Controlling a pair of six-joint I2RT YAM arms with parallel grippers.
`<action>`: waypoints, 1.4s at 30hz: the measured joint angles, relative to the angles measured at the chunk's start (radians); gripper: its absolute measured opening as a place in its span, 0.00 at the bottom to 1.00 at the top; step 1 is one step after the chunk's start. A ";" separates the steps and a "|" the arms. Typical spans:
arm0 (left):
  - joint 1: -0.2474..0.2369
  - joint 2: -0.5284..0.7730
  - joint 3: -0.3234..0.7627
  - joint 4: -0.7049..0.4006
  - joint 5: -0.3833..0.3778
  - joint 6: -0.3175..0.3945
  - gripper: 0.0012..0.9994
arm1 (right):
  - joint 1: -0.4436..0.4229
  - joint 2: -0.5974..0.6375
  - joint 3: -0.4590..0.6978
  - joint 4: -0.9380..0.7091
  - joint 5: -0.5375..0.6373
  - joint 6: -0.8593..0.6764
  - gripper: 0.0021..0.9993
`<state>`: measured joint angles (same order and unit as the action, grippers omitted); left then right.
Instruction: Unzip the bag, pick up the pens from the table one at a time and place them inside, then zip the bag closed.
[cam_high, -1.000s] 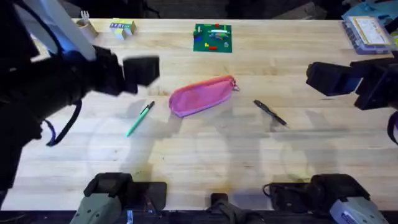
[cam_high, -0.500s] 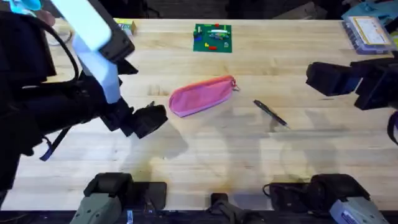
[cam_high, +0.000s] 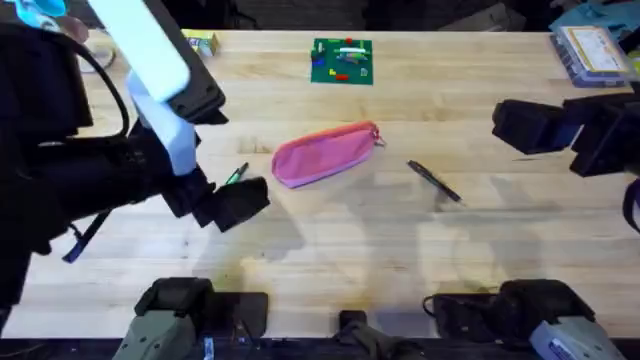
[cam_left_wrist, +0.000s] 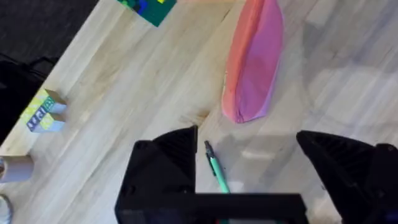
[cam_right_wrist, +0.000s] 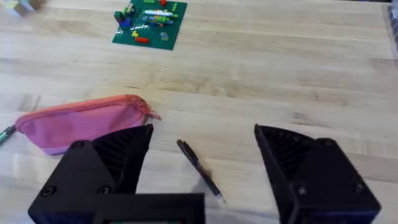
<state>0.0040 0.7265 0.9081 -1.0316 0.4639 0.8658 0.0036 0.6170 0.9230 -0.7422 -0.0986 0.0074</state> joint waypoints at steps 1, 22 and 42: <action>0.000 0.000 0.000 -0.014 0.000 0.001 0.99 | 0.000 0.000 0.000 0.000 0.000 0.000 1.00; 0.000 0.311 0.000 -0.044 0.119 0.176 0.99 | 0.000 0.000 0.000 0.000 0.000 0.000 1.00; 0.000 0.645 0.001 0.155 0.225 0.235 1.00 | 0.000 0.000 0.000 0.000 0.000 0.000 1.00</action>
<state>0.0040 1.3711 0.9089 -0.8767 0.6887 1.1004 0.0036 0.6168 0.9230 -0.7422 -0.0986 0.0074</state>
